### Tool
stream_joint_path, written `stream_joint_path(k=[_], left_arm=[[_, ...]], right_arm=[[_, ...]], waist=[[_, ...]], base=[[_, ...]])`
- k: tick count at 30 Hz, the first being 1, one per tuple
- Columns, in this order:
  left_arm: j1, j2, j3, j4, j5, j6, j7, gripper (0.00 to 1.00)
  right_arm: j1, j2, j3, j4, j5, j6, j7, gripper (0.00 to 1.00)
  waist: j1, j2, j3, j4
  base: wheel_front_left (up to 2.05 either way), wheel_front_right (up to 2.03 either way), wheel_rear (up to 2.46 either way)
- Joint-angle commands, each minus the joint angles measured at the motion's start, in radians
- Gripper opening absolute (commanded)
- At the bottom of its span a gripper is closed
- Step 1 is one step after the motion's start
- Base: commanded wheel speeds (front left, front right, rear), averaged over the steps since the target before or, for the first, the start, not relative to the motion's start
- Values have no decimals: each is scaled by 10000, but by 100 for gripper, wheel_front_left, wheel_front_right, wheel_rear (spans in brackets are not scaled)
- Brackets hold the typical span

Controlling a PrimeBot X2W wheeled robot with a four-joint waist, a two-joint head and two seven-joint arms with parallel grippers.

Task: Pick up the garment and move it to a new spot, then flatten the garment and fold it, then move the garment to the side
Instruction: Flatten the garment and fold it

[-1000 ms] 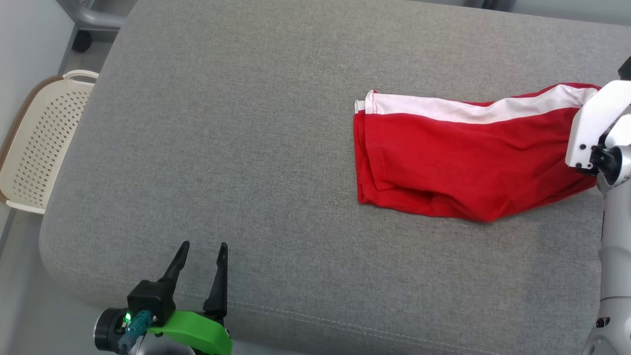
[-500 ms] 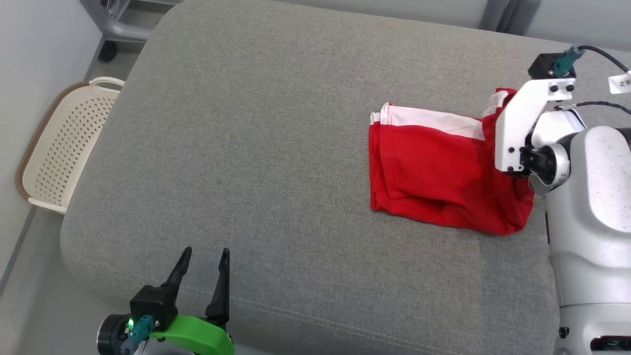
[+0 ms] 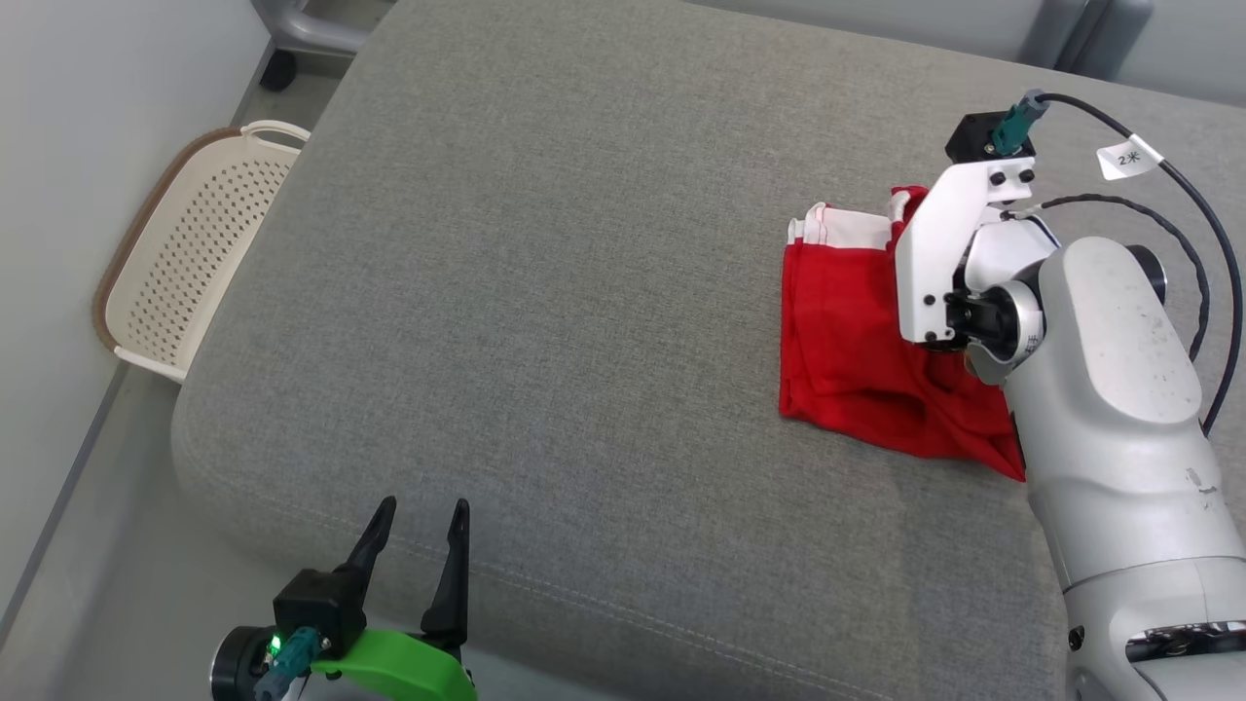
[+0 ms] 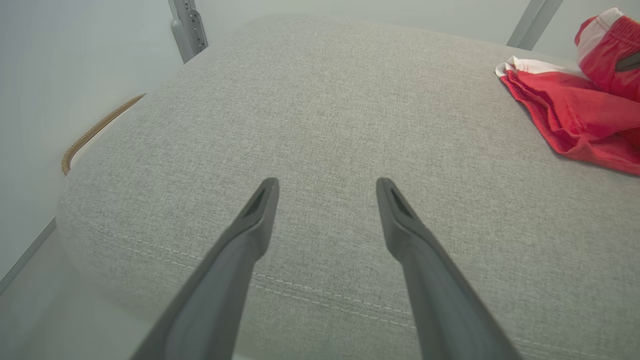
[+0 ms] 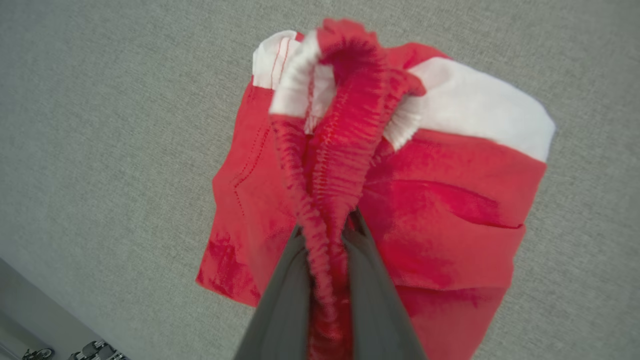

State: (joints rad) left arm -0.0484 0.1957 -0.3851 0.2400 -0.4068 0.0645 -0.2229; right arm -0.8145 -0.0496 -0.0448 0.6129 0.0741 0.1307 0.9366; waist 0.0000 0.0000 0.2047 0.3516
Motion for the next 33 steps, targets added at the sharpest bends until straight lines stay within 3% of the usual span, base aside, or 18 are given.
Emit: stream_joint_path(k=[1,13,15,22,33], left_arm=[[-111,-34,18,59,-63,-37,-76,100],[-122,-164,-136,247,-121,-31,-184,100],[-138,-148,-137,264,-142,-17,-180,100],[90,60,-137,225,-166,83,-114,100],[229,184,-171,6,-212,186,-51,100]], right_arm=[[-184,-33,106,186,146,-3,-140,0],[-639,-18,348,1358,277,-3,-870,0],[-696,-24,445,1449,364,-3,-1079,100],[-1025,-27,617,1393,1598,-3,-2055,100],[-73,-198,-748,640,-246,-3,-3716,100]], waist=[[0,0,36,141],[0,0,138,497],[0,0,125,490],[0,0,-315,125],[0,0,-482,-247]], base=[[0,0,0],[0,0,0],[0,0,0],[0,0,0],[0,0,0]])
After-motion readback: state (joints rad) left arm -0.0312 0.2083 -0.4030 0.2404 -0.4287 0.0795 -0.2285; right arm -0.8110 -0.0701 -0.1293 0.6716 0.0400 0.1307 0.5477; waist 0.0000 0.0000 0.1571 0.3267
